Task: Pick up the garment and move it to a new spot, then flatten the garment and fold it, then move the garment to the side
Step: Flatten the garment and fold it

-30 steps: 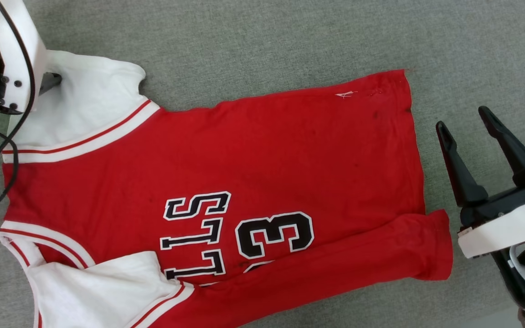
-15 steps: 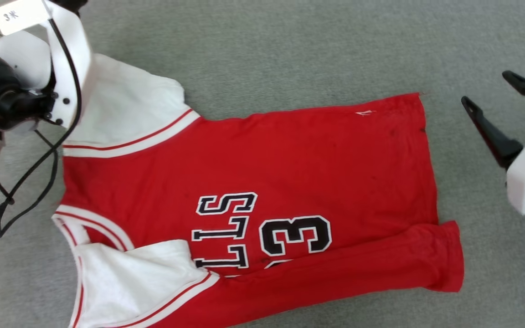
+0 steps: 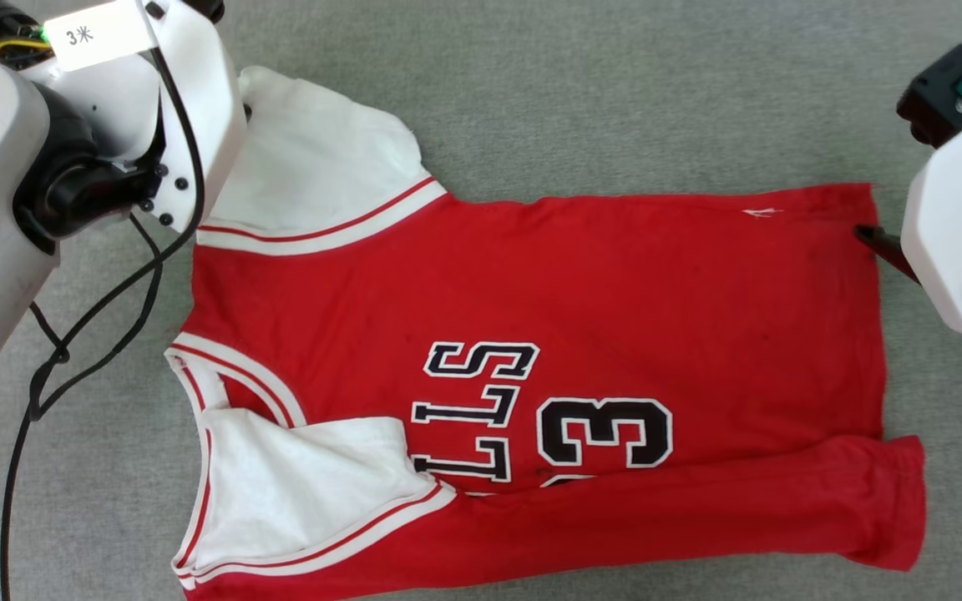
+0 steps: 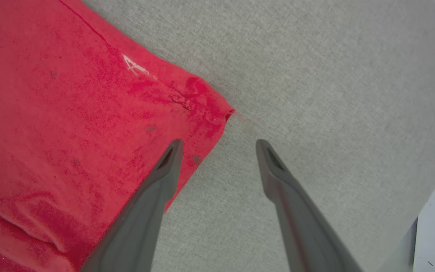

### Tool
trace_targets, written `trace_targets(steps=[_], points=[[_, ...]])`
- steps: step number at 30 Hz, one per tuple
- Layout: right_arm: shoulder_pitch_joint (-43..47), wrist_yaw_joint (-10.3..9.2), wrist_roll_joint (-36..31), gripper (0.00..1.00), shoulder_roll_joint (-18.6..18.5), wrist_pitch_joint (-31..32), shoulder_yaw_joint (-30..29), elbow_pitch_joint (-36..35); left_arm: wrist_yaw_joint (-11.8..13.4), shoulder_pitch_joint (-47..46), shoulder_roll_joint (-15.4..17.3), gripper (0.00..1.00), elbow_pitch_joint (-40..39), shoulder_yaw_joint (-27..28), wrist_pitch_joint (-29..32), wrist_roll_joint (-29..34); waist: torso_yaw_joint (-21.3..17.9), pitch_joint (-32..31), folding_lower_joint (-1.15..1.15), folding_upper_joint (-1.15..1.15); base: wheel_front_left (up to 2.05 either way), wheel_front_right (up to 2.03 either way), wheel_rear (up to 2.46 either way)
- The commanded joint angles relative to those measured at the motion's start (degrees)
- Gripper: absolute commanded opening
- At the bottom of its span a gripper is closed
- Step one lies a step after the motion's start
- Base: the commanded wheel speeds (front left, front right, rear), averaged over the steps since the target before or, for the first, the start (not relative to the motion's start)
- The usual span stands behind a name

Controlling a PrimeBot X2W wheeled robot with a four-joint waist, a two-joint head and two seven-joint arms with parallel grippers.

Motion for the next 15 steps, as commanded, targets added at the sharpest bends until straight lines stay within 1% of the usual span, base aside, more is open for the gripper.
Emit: trace_targets(steps=[1, 4, 7, 8, 11, 13, 14, 15], points=[[-1.66, -0.02, -0.27, 1.00, 1.03, 0.13, 1.20, 1.95, -0.13, -0.93, -0.12, 0.00, -0.50, -0.32, -0.50, 0.34, 1.15, 1.38, 0.00, 0.00, 0.00, 0.00, 0.00], [-3.27, -0.03, -0.61, 1.00, 2.31, -1.05, 2.63, 5.92, -0.17, -2.02, -0.43, 0.00, -1.22, -0.56, -1.22, 0.61, 2.20, 2.66, 0.00, 0.00, 0.00, 0.00, 0.00], [-3.01, -0.01, -0.37, 1.00, 3.31, -2.45, 5.01, 9.42, -0.22, -2.78, -0.60, 0.00, -1.78, -0.86, -2.11, 0.52, 2.94, 3.68, 0.00, 0.00, 0.00, 0.00, 0.00], [-3.01, -0.01, -0.37, 1.00, 3.31, -2.45, 5.01, 9.42, -0.22, -2.78, -0.60, 0.00, -1.78, -0.86, -2.11, 0.52, 2.94, 3.68, 0.00, 0.00, 0.00, 0.00, 0.00], [-0.24, 0.04, 2.69, 1.00, 4.24, -1.32, 8.15, 12.75, -0.25, -3.60, -0.46, 0.00, -2.04, -1.26, -2.80, 0.53, 3.27, 4.32, 0.00, 0.00, 0.00, 0.00, 0.00], [0.71, 0.08, 4.25, 1.00, 4.50, -0.90, 9.66, 13.68, -0.24, -3.88, -0.28, 0.00, -2.19, -1.64, -3.21, 0.40, 3.33, 4.51, 0.00, 0.00, 0.00, 0.00, 0.00], [0.66, 0.08, 4.75, 0.60, 4.34, -1.11, 10.14, 14.03, -0.24, -3.93, -0.19, 0.00, -2.20, -1.85, -3.51, 0.31, 3.31, 4.52, 0.00, 0.00, 0.00, 0.00, 0.00], [0.38, 0.08, 5.05, 0.08, 4.27, -1.75, 10.10, 14.47, -0.25, -3.83, -0.05, 0.00, -2.09, -2.09, -3.68, 0.16, 3.22, 4.39, 0.00, 0.00, 0.00, 0.00, 0.00]])
